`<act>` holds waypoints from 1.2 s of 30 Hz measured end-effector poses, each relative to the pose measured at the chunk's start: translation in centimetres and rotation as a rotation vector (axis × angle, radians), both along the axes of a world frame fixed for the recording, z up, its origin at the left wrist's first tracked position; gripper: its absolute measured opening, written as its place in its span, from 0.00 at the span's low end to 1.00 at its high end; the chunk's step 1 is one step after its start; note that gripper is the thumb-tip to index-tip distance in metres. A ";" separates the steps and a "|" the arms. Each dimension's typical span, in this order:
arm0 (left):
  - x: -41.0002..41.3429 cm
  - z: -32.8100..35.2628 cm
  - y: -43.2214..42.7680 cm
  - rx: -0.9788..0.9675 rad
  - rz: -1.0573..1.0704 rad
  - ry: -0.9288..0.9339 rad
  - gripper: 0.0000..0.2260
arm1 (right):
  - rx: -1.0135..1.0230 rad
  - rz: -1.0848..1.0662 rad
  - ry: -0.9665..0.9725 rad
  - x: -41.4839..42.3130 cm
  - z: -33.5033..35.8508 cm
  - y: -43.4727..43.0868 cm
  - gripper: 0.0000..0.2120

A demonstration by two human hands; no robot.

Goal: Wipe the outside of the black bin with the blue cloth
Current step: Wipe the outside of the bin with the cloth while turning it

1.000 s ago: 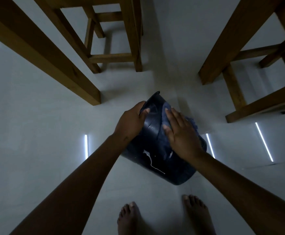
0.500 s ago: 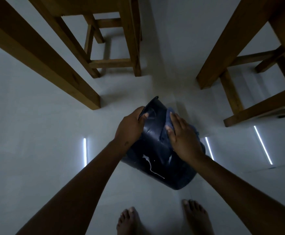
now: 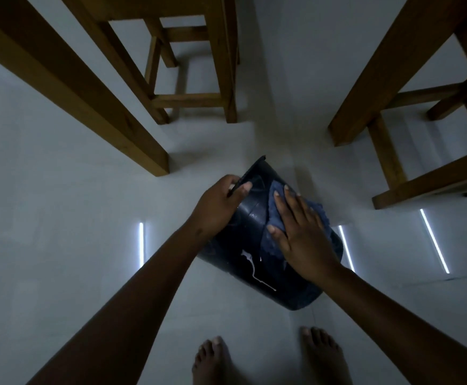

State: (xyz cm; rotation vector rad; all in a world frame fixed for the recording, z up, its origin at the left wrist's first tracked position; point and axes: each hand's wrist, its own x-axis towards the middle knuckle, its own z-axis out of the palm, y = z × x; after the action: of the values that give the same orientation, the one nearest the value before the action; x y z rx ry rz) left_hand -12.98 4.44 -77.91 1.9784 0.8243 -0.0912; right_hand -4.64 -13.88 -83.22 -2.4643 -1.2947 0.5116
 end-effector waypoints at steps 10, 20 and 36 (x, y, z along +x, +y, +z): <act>-1.6 -0.9 -1.2 0.300 0.022 0.037 0.17 | 0.073 -0.201 0.286 0.1 -1.6 -1.9 0.33; 0.1 -1.2 -0.6 0.265 0.012 0.129 0.18 | 0.116 -0.166 0.403 2.1 -1.7 1.0 0.30; 0.8 -2.1 -0.3 0.235 0.027 0.171 0.16 | -0.064 -0.015 -0.054 -3.9 -0.4 -2.7 0.31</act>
State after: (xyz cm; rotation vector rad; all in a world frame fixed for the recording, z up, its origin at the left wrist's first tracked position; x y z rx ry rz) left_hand -12.21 4.17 -79.97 2.2018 1.0095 -0.1553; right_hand -8.51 -16.58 -83.65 -2.5549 -1.2987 0.4939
